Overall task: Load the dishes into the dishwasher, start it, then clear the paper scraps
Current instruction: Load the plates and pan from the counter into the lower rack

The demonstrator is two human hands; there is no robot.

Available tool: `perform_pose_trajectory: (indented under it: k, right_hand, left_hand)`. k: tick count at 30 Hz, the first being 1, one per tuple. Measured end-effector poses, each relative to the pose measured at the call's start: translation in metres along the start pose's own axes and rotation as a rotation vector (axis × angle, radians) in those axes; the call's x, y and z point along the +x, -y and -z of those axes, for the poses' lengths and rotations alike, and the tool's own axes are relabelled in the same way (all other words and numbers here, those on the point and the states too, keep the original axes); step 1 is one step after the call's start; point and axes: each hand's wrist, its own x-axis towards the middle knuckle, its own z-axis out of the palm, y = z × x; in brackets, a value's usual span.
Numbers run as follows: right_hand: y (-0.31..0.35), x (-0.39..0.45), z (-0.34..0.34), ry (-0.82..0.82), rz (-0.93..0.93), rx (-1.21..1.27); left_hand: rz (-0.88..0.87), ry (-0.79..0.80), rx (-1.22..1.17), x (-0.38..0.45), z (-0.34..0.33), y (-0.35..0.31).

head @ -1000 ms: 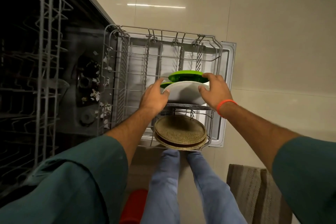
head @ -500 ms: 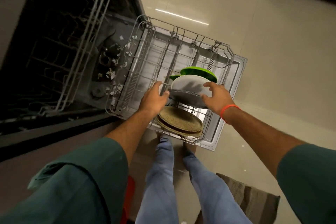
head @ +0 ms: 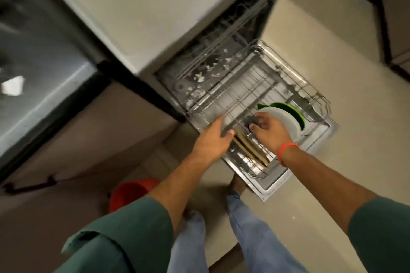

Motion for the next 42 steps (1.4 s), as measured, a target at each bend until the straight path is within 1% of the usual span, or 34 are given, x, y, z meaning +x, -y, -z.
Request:
perform_pose_trajectory:
  k: [3,9,14,19,22,27,32,37,42]
  right_hand:
    - [0.052,-0.034,-0.032,0.055,0.083,0.092]
    - [0.159,-0.119,-0.113,0.174,0.357,0.123]
    - [0.246,-0.209,-0.178,0.261,0.599,0.082]
    - [0.319,-0.301,-0.224,0.423,0.777,0.011]
    - [0.357,-0.353,-0.263,0.533,0.89,-0.083]
    - [0.404,-0.421,-0.328,0.711,1.015,-0.189]
    - [0.433,-0.468,-0.385,0.877,1.09,-0.279]
    - [0.453,-0.492,-0.428,1.009,1.119,-0.355]
    - [0.474,-0.489,-0.455,1.131,1.136,-0.387]
  left_hand:
    - [-0.021,-0.078,-0.056,-0.052,0.035,0.015]
    - [-0.108,-0.367,-0.226,-0.169,0.125,0.061]
    - [-0.111,-0.64,-0.406,-0.265,0.202,0.118]
    - [-0.117,-0.844,-0.502,-0.358,0.263,0.169]
    - [-0.108,-0.996,-0.571,-0.418,0.295,0.202]
    - [-0.025,-1.198,-0.613,-0.497,0.324,0.254]
    - [0.072,-1.335,-0.672,-0.547,0.335,0.295]
    - [0.191,-1.425,-0.707,-0.569,0.343,0.322]
    - [0.344,-1.503,-0.716,-0.566,0.357,0.339]
